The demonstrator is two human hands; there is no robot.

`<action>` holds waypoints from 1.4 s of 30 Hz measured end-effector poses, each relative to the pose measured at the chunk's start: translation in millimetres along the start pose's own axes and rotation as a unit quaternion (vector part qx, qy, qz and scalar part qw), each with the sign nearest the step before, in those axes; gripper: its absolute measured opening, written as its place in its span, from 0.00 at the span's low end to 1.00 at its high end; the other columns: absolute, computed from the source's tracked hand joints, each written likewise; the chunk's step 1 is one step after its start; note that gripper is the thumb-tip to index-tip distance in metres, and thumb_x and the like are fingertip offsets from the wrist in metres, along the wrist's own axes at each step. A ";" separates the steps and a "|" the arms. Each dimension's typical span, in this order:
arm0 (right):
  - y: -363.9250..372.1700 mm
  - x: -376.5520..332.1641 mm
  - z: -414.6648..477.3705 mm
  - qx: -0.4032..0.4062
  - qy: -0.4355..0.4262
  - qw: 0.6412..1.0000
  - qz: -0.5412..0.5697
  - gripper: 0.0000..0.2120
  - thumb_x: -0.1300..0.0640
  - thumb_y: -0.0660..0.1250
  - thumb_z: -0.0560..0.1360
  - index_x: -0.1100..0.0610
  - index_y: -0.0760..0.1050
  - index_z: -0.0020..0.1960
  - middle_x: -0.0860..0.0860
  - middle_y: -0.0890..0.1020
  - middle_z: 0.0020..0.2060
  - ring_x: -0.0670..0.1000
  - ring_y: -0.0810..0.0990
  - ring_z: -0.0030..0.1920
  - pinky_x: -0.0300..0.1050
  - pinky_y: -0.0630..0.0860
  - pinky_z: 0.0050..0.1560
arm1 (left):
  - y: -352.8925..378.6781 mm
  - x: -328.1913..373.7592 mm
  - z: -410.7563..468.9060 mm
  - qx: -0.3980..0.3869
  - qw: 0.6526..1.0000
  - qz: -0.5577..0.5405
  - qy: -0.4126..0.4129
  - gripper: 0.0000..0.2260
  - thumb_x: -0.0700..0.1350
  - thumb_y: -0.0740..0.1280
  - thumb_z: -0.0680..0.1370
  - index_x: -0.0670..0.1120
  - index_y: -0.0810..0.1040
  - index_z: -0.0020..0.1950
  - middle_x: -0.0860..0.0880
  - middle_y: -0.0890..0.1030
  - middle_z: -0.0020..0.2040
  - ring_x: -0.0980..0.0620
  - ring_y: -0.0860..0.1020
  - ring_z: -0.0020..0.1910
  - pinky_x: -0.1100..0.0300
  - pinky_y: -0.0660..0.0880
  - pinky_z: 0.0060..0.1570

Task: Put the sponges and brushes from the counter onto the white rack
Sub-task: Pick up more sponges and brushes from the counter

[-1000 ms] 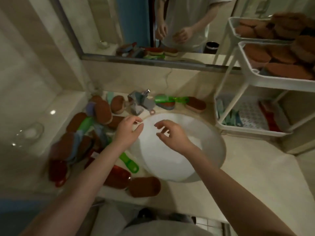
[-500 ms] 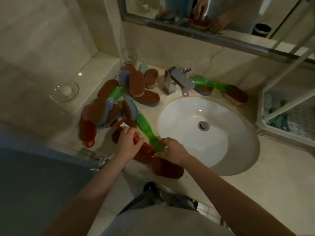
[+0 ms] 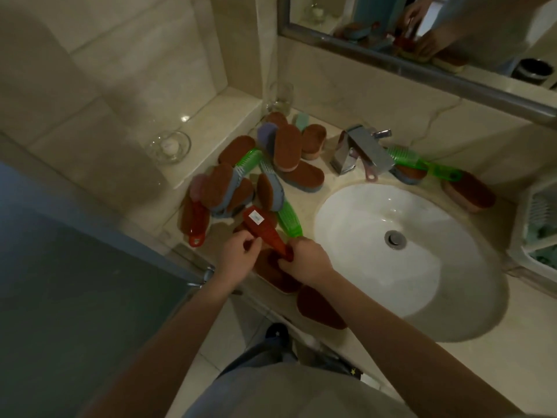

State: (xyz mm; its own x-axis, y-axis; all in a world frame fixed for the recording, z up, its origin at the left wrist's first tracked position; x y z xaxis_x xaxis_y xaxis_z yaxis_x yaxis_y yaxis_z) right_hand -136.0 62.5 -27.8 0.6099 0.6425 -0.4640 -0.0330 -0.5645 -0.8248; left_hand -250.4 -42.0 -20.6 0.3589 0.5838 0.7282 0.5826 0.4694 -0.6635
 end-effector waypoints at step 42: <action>-9.1 86.8 21.6 -0.039 0.224 0.971 0.071 0.12 0.55 0.70 0.71 0.59 0.79 0.52 0.55 0.82 0.51 0.54 0.78 0.52 0.43 0.73 0.45 | -3.5 19.0 45.5 -0.066 0.929 -0.341 -0.128 0.04 0.45 0.63 0.79 0.53 0.76 0.50 0.50 0.85 0.43 0.51 0.82 0.45 0.57 0.72 0.42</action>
State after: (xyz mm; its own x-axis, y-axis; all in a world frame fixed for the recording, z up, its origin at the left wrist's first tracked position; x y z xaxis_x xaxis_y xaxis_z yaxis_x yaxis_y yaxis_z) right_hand -99.9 134.6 -67.5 0.8869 0.2752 -0.3712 -0.0935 -0.6798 -0.7275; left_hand -278.8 -2.4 -12.3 -0.3007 0.3274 0.8958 0.7022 0.7115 -0.0244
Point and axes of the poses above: each hand's wrist, its own z-axis towards the middle knuckle, its own y-axis out of the palm, x = y × z, the point moved 7 cm from there along z, towards the middle knuckle
